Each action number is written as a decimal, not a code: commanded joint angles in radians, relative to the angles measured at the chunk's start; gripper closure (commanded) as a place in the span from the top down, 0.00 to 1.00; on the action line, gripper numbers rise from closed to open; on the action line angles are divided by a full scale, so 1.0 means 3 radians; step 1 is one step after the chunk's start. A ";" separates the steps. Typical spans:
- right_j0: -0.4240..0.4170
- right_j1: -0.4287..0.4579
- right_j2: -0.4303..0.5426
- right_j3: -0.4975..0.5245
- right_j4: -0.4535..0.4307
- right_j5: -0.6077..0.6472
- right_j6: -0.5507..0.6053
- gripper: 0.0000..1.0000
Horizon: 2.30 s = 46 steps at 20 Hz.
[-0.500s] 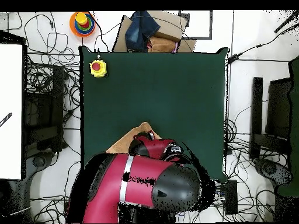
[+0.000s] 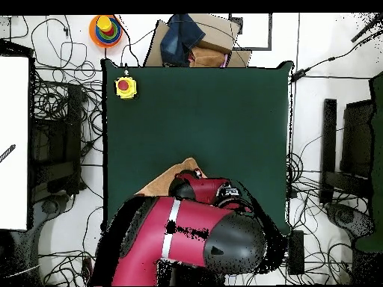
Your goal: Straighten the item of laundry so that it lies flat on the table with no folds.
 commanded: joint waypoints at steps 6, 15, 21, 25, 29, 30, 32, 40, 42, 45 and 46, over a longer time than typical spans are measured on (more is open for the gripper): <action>0.0152 -0.0018 0.0138 -0.0025 0.0170 0.0465 0.0523 0.00; 0.0382 0.0067 0.0040 -0.0348 0.0366 0.0523 0.0554 0.00; 0.0430 0.0335 0.0081 -0.0797 0.0517 0.0564 0.0497 0.00; 0.0384 0.0519 0.0119 -0.1184 0.0587 0.0715 0.0404 0.00; 0.0309 0.0662 0.0141 -0.1585 0.0600 0.0883 0.0353 0.00; 0.0305 0.0685 0.0132 -0.1647 0.0618 0.0920 0.0383 0.00; 0.0305 0.0730 0.0118 -0.1757 0.0657 0.0981 0.0457 0.00; 0.0361 0.0606 0.0134 -0.1806 0.0568 0.1178 0.0595 0.00; 0.0355 0.0532 0.0178 -0.1779 0.0526 0.1279 0.0548 0.00; 0.0391 0.0470 0.0154 -0.1776 0.0526 0.1400 0.0573 0.00; 0.0393 0.0440 0.0158 -0.1759 0.0538 0.1456 0.0574 0.00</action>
